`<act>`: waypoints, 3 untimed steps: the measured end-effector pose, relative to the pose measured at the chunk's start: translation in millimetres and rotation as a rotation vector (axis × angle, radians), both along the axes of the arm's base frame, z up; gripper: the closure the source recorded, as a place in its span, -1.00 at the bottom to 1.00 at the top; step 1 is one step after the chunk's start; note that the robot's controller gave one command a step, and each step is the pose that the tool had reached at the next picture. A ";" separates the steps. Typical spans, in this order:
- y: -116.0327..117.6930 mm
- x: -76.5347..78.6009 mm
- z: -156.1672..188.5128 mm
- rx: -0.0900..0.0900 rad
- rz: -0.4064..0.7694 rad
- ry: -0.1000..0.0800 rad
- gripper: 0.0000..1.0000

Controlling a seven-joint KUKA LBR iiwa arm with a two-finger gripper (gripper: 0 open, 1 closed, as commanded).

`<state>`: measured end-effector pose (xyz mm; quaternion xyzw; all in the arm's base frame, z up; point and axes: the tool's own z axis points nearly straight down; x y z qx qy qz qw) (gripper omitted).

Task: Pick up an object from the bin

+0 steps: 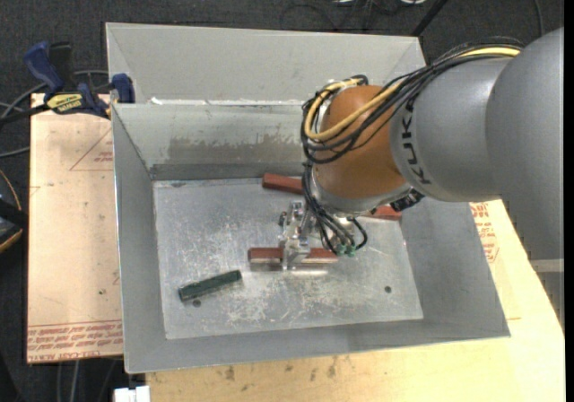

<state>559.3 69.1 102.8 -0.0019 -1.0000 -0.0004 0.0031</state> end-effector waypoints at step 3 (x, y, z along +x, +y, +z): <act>0.1 1.7 39.2 0.000 -0.001 -0.007 1.00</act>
Offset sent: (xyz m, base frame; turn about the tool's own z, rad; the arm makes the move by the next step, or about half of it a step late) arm 0.0001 0.0001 0.0506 0.0000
